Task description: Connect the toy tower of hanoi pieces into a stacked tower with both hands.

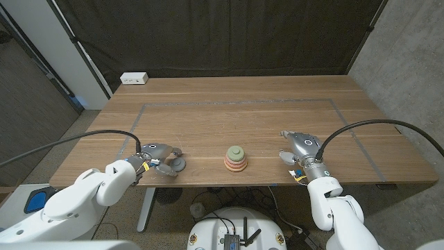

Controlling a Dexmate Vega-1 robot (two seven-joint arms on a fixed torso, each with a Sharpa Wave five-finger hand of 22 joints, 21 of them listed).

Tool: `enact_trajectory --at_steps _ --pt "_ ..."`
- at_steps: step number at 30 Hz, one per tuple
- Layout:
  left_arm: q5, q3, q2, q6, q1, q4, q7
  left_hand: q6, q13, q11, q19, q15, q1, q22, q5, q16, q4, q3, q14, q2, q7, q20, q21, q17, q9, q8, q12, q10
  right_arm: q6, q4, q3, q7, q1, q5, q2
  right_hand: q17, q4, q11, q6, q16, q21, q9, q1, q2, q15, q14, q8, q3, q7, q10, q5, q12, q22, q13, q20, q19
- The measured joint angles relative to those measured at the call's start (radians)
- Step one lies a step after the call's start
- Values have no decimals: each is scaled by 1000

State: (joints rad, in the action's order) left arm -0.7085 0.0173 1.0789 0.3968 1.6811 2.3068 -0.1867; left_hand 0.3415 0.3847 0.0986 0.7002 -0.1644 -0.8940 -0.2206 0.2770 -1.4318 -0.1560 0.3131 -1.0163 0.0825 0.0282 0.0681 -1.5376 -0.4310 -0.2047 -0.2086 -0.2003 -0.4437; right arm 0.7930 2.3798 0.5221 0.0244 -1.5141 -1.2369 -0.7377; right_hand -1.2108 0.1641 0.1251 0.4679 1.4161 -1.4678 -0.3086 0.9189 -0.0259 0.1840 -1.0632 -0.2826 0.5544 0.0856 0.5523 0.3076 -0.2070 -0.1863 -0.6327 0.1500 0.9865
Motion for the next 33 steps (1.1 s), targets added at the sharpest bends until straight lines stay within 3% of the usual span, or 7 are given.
enact_trajectory --at_steps 28,33 --pt "60 41 59 90 10 14 75 60 -4 16 10 -2 -17 -10 0 -15 -3 3 -16 -17 -10 1 -10 -2 0 -16 -23 -66 6 -14 7 -39 14 55 -20 1 -3 0 0 -4 4 0 0 0 0 0 0 -3 0 8 11 0 5 0 0 0" --pt "71 78 76 98 -14 15 89 60 -2 16 10 -2 -21 -10 1 -15 -3 3 -16 -21 -10 2 -9 0 0 -16 -23 -66 7 -17 8 -56 19 87 -26 0 -4 2 0 -4 4 0 -9 9 0 0 0 -4 0 9 15 0 5 -5 0 0"
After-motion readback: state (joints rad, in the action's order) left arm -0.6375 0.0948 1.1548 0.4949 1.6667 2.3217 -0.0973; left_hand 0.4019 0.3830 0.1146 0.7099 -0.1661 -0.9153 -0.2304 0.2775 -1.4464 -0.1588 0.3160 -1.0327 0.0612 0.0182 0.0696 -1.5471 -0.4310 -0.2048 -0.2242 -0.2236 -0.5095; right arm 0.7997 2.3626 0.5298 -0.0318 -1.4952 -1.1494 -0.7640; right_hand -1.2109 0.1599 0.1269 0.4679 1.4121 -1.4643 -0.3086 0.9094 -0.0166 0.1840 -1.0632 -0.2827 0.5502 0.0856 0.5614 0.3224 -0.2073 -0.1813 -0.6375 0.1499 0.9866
